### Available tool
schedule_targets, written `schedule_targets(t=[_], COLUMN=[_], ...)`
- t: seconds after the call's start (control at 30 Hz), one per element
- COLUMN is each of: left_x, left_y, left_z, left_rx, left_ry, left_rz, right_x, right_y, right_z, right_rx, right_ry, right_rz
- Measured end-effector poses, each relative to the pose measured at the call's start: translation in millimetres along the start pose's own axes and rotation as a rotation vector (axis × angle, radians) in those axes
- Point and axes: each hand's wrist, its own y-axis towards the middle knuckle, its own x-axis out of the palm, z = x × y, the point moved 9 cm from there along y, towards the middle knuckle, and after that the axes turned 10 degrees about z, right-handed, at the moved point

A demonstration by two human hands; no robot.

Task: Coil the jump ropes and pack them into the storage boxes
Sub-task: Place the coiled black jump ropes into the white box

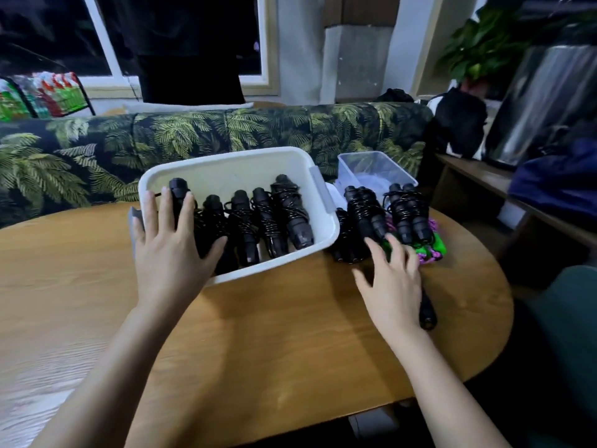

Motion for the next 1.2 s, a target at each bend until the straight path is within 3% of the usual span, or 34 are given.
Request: schedule_targets(t=[0.07,0.13,0.3,0.4,0.57,0.73,0.97,1.2], left_x=[-0.2,-0.7,0.1,1.2,3.9,5.1,2.7,2.4], left_y=[-0.2,-0.2,2.7,4.6,5.7,3.2,1.4,-0.4], left_z=[0.1,-0.1,-1.5,-1.4,-2.2,-1.2,0.0,-4.5], left_rx=[0.002,0.005,-0.004,0.000,0.002,0.019,0.034,0.012], left_ry=[-0.005,-0.006,-0.019,-0.015,-0.018,-0.004,0.019,-0.030], left_rz=[0.004,0.015,0.001,-0.001,-0.018,-0.031,-0.062,-0.058], right_x=[13.0,17.7,13.1,3.9,-10.0,-23.6,-0.5,56.5], right_y=[-9.7,-15.6,-15.6,-19.1,-18.4,4.2,36.5,27.9], right_z=[29.2,43.9,49.6,54.7,49.8,-9.8,-157.5,-217.8], right_rx=[0.132,0.196,0.194,0.248,0.430,0.434,0.236,0.189], right_ry=[-0.251,-0.303,-0.246,-0.039,0.672,1.187,1.406,1.276], right_rz=[-0.221,-0.338,-0.286,-0.193,-0.018,-0.080,-0.432,-0.598])
